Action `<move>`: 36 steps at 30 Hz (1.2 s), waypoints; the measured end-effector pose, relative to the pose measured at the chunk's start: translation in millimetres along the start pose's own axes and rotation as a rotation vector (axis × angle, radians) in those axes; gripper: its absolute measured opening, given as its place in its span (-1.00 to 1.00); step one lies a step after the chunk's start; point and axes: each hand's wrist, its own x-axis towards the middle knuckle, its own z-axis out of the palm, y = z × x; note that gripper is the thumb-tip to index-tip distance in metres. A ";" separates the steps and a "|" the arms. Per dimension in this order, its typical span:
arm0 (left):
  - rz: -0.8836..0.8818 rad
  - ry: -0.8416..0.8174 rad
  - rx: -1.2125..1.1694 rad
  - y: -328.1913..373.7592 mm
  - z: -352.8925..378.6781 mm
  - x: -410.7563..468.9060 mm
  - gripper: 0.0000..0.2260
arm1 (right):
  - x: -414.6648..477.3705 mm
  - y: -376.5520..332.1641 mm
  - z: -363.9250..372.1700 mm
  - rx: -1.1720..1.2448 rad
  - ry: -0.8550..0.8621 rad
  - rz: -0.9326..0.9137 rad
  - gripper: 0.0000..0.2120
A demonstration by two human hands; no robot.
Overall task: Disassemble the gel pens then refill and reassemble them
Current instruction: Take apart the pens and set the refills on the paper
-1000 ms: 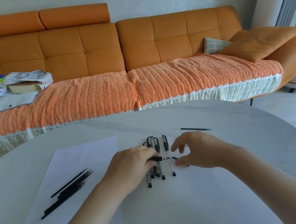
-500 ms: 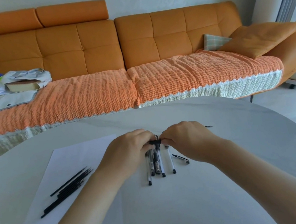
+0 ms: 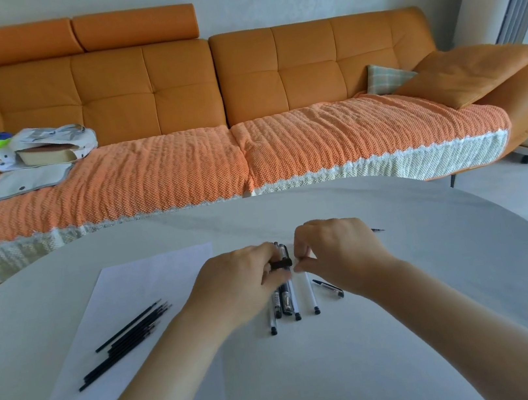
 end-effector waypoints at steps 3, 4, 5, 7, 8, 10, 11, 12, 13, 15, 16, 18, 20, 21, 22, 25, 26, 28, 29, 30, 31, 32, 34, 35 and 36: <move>0.035 0.036 0.054 -0.1 -3.6 -3.0 -0.84 | -2.5 1.8 2.2 0.022 0.008 -0.010 -0.82; 0.029 0.047 0.060 -1.1 -4.0 -2.8 -0.84 | -3.1 2.8 3.2 0.031 0.015 -0.019 -0.83; 0.012 0.049 0.067 -2.9 -3.8 -2.2 -0.81 | -3.7 3.5 3.7 0.047 0.021 -0.028 -0.84; -0.015 0.033 0.097 -5.2 -2.1 -2.0 -0.74 | -4.8 4.5 4.3 0.069 0.013 -0.042 -0.85; -0.023 0.023 0.109 -5.8 -1.1 -2.1 -0.70 | -4.9 4.7 4.5 0.069 0.004 -0.042 -0.86; -0.040 0.000 0.109 -6.2 -0.2 -2.7 -0.67 | -5.0 6.6 4.6 0.067 -0.005 -0.028 -0.86; -0.050 -0.005 0.101 -6.5 -1.0 -2.8 -0.67 | -4.8 8.7 4.3 0.067 -0.003 -0.012 -0.86; -0.064 -0.009 0.096 -7.5 -2.5 -2.6 -0.67 | -4.7 12.0 3.6 0.068 -0.001 0.012 -0.85; -0.083 -0.012 0.106 -9.6 -5.2 -2.3 -0.68 | -4.7 16.6 2.7 0.072 -0.002 0.043 -0.85; -0.143 -0.018 0.189 -15.8 -12.0 -2.0 -0.69 | -5.5 29.0 0.3 0.071 -0.016 0.112 -0.86; -0.184 -0.014 0.240 -19.5 -14.7 -2.0 -0.70 | -6.4 35.8 -0.8 0.068 -0.023 0.145 -0.87; -0.255 0.014 0.297 -22.6 -18.8 -1.2 -0.77 | -8.7 48.4 -2.3 0.070 -0.023 0.201 -0.86; -0.251 0.071 0.277 -14.4 -19.1 2.6 -0.78 | -10.8 56.9 -3.7 0.091 -0.024 0.238 -0.85; -0.213 0.098 0.237 -6.3 -17.3 6.2 -0.76 | -11.7 59.4 -4.3 0.105 -0.026 0.250 -0.86; -0.155 0.120 0.191 3.3 -14.1 11.0 -0.72 | -12.4 61.1 -4.8 0.121 -0.028 0.259 -0.86; 0.019 0.144 0.123 24.8 2.6 32.0 -0.69 | -13.9 64.9 -5.4 0.175 -0.022 0.281 -0.88; 0.048 0.144 0.121 28.6 8.3 40.1 -0.70 | -14.5 67.2 -5.7 0.196 -0.017 0.291 -0.88; 0.077 0.124 0.123 33.2 16.5 54.2 -0.71 | -15.4 74.6 -7.3 0.236 -0.010 0.315 -0.90; 0.084 0.113 0.118 34.4 19.3 60.1 -0.69 | -16.4 79.5 -8.7 0.247 -0.013 0.325 -0.90; 0.084 0.110 0.113 35.1 21.1 65.1 -0.66 | -17.6 85.1 -10.1 0.244 -0.018 0.333 -0.90; 0.077 0.116 0.108 34.6 22.1 69.6 -0.67 | -19.1 91.0 -11.6 0.227 -0.021 0.346 -0.90; 0.065 0.126 0.104 33.4 22.8 74.1 -0.70 | -20.9 97.5 -13.3 0.205 -0.018 0.367 -0.89; 0.043 0.132 0.090 29.8 23.8 80.9 -0.79 | -24.1 108.5 -17.0 0.187 0.009 0.420 -0.87; 0.046 0.121 0.080 30.5 25.8 85.7 -0.81 | -25.8 114.3 -19.0 0.200 0.031 0.441 -0.87; 0.056 0.104 0.072 32.0 28.1 90.2 -0.81 | -26.5 118.3 -20.3 0.215 0.047 0.446 -0.86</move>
